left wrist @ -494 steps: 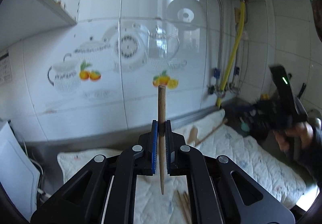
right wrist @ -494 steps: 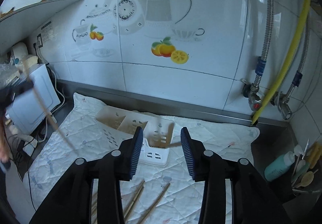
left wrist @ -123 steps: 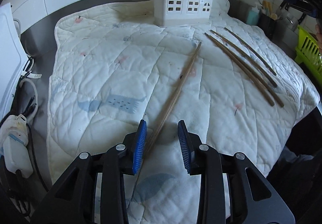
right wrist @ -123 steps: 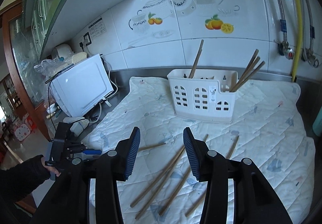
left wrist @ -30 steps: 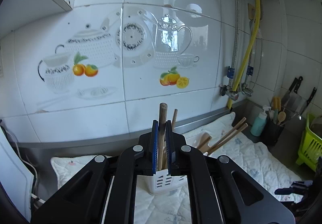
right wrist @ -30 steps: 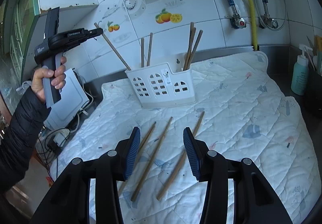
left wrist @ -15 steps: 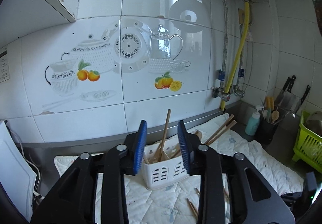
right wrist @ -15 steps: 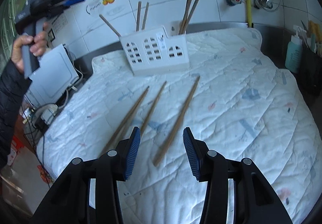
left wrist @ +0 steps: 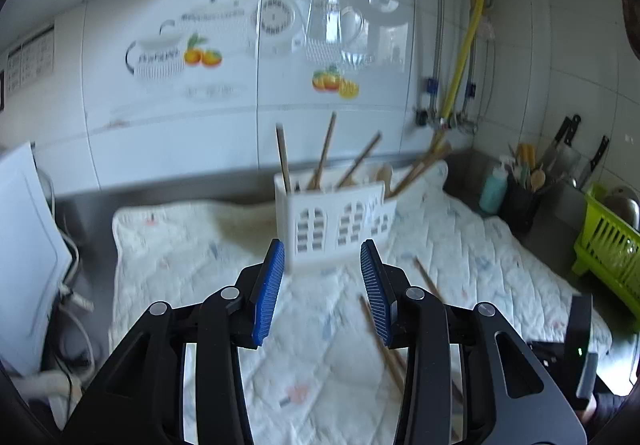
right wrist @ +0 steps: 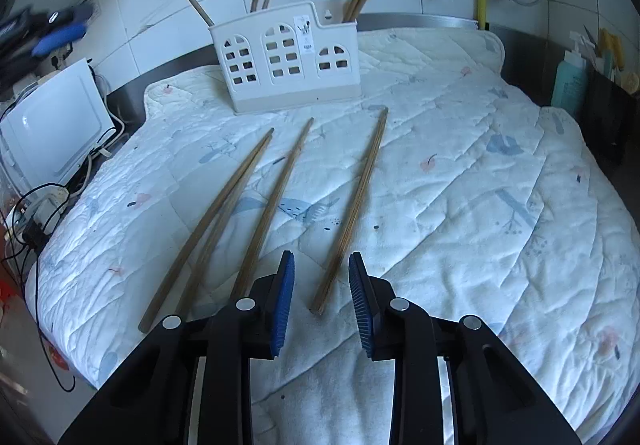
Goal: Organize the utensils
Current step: 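Grasp a chopstick with the right gripper while the left gripper grasps another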
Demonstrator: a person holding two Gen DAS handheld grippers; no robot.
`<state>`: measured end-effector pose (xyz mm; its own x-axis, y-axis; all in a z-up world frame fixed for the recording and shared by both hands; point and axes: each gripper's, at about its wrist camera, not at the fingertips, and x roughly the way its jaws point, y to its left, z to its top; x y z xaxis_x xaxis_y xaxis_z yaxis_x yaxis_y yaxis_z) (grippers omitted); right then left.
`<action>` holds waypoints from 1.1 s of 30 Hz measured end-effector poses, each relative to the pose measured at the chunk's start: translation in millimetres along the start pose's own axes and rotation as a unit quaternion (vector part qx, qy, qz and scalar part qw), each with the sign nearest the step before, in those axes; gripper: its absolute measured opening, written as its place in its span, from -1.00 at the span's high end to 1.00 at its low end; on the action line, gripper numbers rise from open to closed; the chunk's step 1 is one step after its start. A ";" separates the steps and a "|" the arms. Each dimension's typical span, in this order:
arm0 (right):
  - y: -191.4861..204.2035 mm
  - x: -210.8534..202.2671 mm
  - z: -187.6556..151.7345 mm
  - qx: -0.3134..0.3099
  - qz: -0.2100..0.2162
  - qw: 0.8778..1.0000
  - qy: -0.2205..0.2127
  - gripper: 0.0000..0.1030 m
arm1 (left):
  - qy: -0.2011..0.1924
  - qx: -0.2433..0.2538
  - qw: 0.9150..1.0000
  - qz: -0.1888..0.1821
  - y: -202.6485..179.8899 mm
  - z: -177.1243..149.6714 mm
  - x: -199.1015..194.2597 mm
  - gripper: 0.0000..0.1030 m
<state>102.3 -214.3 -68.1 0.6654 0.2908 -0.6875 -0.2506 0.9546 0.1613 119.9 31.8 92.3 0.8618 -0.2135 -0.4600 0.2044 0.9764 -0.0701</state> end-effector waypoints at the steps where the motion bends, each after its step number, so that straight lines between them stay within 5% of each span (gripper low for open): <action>1: 0.0 3.0 -0.2 0.001 -0.003 1.000 0.002 0.52 | 0.007 -0.005 1.000 -0.002 -1.1 -11.5 -0.7 0.22; 17: -3.8 5.9 -0.9 -0.003 -0.030 1.000 -0.008 0.88 | 0.143 -0.054 0.986 -0.061 -47.0 -142.2 28.4 0.22; 24: -10.8 -9.1 1.0 0.000 -0.028 0.999 -0.025 0.88 | 0.156 -0.042 0.984 -0.070 -74.9 -162.7 41.9 0.24; 33: -11.9 -38.0 12.0 -0.011 -0.027 0.998 -0.062 0.88 | 0.151 -0.034 0.987 -0.046 -79.2 -169.3 50.5 0.52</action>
<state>88.4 -235.9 -35.4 0.7597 0.2451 -0.6023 -0.2253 0.9681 0.1098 68.7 -50.5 -75.3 0.6613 -0.2925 -0.6907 0.2358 0.9552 -0.1788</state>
